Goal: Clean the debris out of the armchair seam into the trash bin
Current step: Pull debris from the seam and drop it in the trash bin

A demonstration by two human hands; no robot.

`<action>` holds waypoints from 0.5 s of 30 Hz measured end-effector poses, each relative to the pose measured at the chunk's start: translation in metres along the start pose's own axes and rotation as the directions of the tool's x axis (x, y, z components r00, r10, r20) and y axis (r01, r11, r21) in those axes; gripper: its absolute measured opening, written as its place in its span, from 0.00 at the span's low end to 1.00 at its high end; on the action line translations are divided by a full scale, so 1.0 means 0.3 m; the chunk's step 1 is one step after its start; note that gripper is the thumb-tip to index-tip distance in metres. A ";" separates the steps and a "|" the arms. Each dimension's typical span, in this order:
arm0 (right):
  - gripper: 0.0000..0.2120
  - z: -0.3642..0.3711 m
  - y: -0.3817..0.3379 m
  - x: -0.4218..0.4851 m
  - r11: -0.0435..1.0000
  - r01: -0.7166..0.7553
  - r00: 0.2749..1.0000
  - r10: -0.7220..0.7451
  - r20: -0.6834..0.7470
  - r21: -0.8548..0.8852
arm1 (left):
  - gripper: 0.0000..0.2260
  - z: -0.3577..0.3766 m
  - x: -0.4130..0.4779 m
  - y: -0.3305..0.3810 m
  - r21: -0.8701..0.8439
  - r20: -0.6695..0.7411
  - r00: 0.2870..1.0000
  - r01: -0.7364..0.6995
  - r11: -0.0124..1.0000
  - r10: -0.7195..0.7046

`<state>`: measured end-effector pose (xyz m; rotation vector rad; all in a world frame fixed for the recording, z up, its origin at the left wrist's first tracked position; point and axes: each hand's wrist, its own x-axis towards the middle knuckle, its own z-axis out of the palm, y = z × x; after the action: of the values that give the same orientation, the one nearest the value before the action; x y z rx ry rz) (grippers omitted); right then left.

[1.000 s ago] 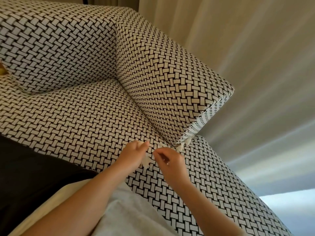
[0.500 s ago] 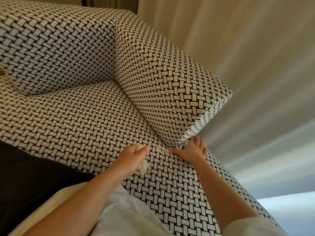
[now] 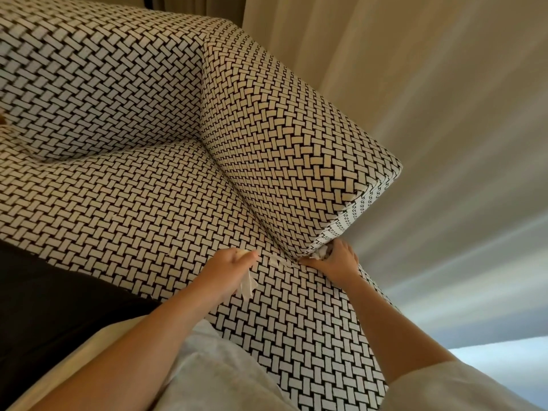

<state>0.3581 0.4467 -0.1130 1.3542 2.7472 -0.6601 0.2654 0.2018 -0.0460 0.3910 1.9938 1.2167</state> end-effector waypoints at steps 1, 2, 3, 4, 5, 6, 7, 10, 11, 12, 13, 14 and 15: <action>0.38 0.006 0.008 -0.011 1.000 0.021 0.999 -0.021 -0.034 0.022 | 0.14 -0.001 0.000 0.000 0.011 0.000 1.000 -0.002 1.000 0.002; 0.33 0.013 0.014 -0.020 0.998 0.045 0.997 -0.042 -0.070 0.040 | 0.14 -0.002 -0.001 0.000 0.015 0.000 1.000 -0.006 1.000 0.006; 0.27 0.021 0.017 -0.030 0.997 0.068 0.993 -0.063 -0.101 0.047 | 0.14 -0.002 -0.001 0.000 0.016 0.006 1.000 -0.008 1.000 0.008; 0.22 0.034 0.021 -0.037 0.995 0.092 0.988 -0.087 -0.129 0.038 | 0.14 -0.001 -0.003 0.000 0.017 0.013 1.000 -0.010 1.000 0.010; 0.17 0.047 0.020 -0.046 0.993 0.114 0.981 -0.111 -0.159 0.015 | 0.14 0.000 -0.005 -0.001 0.019 0.021 1.000 -0.015 1.000 0.015; 0.13 0.058 0.016 -0.049 0.991 0.131 0.972 -0.130 -0.194 -0.004 | 0.14 0.001 -0.007 0.000 0.025 0.025 0.999 -0.021 0.999 0.020; 0.10 0.067 0.010 -0.053 0.991 0.137 0.963 -0.135 -0.231 -0.009 | 0.15 0.002 -0.008 0.001 0.037 0.028 0.999 -0.026 0.999 0.025; 0.04 0.077 -0.004 -0.050 0.992 0.124 0.952 -0.114 -0.285 0.019 | 0.16 0.001 -0.011 -0.002 0.066 0.019 0.999 -0.036 0.997 0.035; 0.04 0.077 -0.008 -0.049 0.992 0.123 0.951 -0.108 -0.288 0.033 | 0.17 0.001 -0.010 -0.004 0.068 0.014 0.999 -0.032 0.997 0.031; 0.03 0.079 -0.011 -0.047 0.991 0.125 0.950 -0.105 -0.295 0.049 | 0.17 0.001 -0.009 -0.005 0.067 0.008 1.000 -0.028 0.997 0.027; 0.04 0.078 -0.017 -0.049 0.990 0.129 0.947 -0.103 -0.305 0.066 | 0.18 0.002 -0.007 -0.006 0.065 0.005 1.000 -0.024 0.998 0.024; 0.05 0.076 -0.020 -0.051 0.987 0.131 0.943 -0.096 -0.317 0.093 | 0.18 0.003 -0.006 -0.006 0.063 0.004 1.000 -0.024 0.998 0.024; 0.06 0.074 -0.024 -0.055 0.982 0.125 0.942 -0.072 -0.328 0.145 | 0.18 0.004 -0.005 -0.007 0.063 0.005 1.000 -0.024 0.998 0.024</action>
<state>0.3590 0.4221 -0.1274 1.4843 3.0958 -0.7455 0.2676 0.2005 -0.0473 0.4495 2.0332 1.1686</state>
